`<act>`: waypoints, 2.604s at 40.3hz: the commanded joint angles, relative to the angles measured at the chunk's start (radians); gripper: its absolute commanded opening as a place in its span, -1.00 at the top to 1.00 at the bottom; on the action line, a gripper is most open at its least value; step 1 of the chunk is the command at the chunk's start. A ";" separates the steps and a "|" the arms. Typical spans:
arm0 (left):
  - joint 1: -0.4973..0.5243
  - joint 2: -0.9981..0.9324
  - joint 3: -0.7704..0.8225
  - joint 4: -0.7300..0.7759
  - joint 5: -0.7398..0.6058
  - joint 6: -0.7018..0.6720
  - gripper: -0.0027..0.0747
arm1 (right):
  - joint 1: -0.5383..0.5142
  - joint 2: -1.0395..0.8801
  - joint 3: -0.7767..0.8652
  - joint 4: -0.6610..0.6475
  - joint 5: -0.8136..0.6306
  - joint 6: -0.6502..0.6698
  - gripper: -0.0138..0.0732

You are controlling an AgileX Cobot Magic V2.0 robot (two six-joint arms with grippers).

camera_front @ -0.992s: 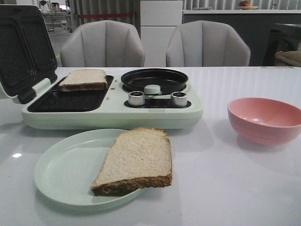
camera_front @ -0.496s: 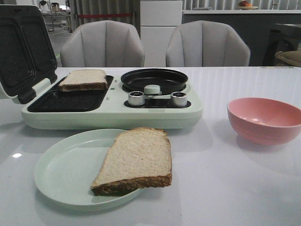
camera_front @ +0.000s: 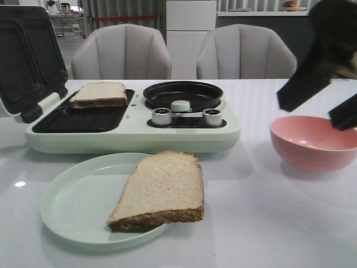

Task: Make breakfast with bread and shrimp
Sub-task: 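Reach the right gripper to the remaining bread slice and grasp it, then carry the bread slice over and lay it on the first slice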

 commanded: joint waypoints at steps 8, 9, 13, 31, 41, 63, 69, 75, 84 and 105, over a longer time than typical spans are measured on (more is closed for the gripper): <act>-0.007 -0.002 -0.028 0.005 -0.091 -0.007 -0.69 | 0.075 0.263 -0.130 0.265 -0.048 -0.177 -0.63; -0.007 -0.002 -0.028 0.005 -0.091 -0.007 -0.69 | 0.077 0.283 -0.137 0.286 -0.048 -0.190 -0.63; -0.007 -0.002 -0.028 0.005 -0.091 -0.007 -0.69 | 0.078 0.376 -0.165 0.393 -0.048 -0.262 -0.63; -0.007 -0.002 -0.028 0.005 -0.091 -0.007 -0.69 | 0.078 0.596 -0.234 0.912 -0.002 -0.691 -0.50; -0.007 -0.002 -0.028 0.005 -0.091 -0.007 -0.69 | 0.077 0.607 -0.240 0.993 0.009 -0.769 0.17; -0.007 -0.002 -0.028 0.005 -0.091 -0.007 -0.69 | 0.086 0.441 -0.361 1.008 0.117 -0.813 0.26; -0.007 -0.002 -0.028 0.005 -0.091 -0.007 -0.69 | 0.115 0.503 -0.487 1.013 0.098 -0.828 0.26; -0.007 -0.002 -0.028 0.005 -0.091 -0.007 -0.69 | 0.139 0.614 -0.646 1.013 0.099 -0.830 0.26; -0.007 -0.002 -0.028 0.005 -0.091 -0.007 -0.69 | 0.172 0.785 -0.891 1.040 0.099 -0.830 0.26; -0.007 -0.002 -0.028 0.005 -0.091 -0.007 -0.69 | 0.220 0.982 -1.143 1.159 0.008 -0.852 0.05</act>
